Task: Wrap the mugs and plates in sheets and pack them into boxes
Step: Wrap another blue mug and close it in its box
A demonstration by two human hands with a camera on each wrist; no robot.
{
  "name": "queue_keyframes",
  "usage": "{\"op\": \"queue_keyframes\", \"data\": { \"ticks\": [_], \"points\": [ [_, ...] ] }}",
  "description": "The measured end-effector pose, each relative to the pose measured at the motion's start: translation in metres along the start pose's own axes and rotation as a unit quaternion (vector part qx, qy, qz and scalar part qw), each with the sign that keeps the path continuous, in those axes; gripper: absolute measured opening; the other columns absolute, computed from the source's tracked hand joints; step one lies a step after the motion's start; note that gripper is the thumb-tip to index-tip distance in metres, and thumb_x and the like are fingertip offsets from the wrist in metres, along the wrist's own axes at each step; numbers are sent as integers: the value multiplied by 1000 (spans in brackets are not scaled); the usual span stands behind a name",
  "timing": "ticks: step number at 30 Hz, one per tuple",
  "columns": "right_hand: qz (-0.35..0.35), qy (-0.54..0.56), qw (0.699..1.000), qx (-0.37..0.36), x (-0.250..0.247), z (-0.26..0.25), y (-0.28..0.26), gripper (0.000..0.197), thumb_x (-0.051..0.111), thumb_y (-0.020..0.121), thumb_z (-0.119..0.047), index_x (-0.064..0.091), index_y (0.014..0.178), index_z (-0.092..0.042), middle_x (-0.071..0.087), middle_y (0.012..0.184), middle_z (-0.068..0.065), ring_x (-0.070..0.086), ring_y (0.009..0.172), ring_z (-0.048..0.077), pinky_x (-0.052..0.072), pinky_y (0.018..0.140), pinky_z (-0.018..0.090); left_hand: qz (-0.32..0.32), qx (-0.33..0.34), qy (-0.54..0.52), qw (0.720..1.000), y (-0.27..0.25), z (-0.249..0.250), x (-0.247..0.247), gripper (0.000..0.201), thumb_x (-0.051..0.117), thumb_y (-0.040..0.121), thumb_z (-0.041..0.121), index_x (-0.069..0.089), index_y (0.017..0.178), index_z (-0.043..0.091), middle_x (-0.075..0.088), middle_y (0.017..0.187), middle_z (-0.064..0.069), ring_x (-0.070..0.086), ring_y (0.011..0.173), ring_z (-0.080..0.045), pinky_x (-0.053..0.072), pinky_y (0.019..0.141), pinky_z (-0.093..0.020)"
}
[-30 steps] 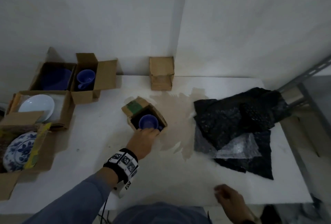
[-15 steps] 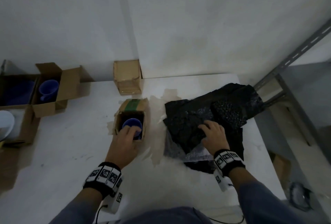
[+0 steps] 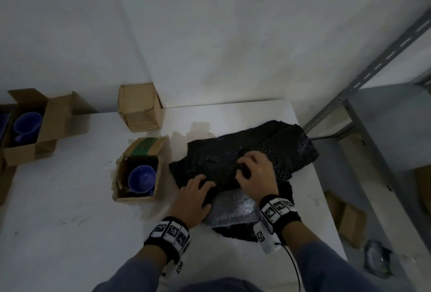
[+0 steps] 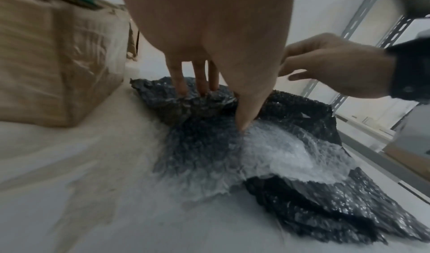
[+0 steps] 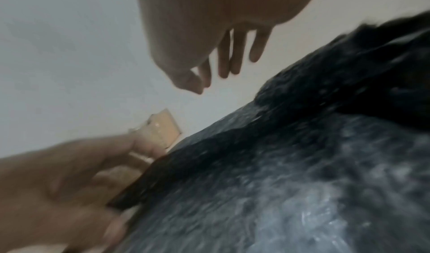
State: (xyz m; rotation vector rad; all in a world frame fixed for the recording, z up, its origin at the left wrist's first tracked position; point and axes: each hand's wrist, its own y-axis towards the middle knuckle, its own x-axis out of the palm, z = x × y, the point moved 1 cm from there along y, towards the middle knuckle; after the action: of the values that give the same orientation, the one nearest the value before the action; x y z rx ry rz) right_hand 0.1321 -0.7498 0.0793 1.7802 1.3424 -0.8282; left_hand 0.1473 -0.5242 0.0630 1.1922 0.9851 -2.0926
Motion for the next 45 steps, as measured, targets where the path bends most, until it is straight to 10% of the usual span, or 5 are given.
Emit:
{"op": "queue_keyframes", "data": {
  "ticks": [6,15,22,38,45],
  "points": [
    [-138,-69,942,298,-8,62,4,87,69,78,-51,29,147,-15,41,136,15,43,123,35,39,103,47,-111,-6,-37,993,19,-4,15,53,53,96,40,33,145,36,13,161,4,19,146,-23,36,111,-40],
    [-11,-12,994,107,4,14,14,26,73,75,-21,55,92,-12,58,88,7,59,78,29,52,64,40,-90,-44,-278,955,27,-5,-9,50,57,90,55,51,133,30,44,138,9,46,128,-12,38,108,-27],
    [-123,-12,988,-93,22,-57,1,43,65,73,-23,56,114,-17,52,102,3,54,88,26,44,68,36,57,-209,-694,686,41,27,-68,32,62,92,46,64,116,26,73,106,2,70,97,-18,57,85,-41],
    [-108,254,957,90,22,-106,43,95,72,68,-50,22,147,-40,35,150,-4,35,138,17,22,116,50,7,26,-427,904,-16,-73,-102,24,61,96,25,65,118,17,71,108,4,67,103,-12,55,89,-36],
    [-106,312,938,109,47,-135,59,28,75,82,-16,66,108,-15,69,101,-4,64,97,10,52,93,39,9,-27,-378,925,-56,-125,-113,38,84,75,32,67,108,26,69,102,15,64,95,3,52,82,-17]
  ]
}}
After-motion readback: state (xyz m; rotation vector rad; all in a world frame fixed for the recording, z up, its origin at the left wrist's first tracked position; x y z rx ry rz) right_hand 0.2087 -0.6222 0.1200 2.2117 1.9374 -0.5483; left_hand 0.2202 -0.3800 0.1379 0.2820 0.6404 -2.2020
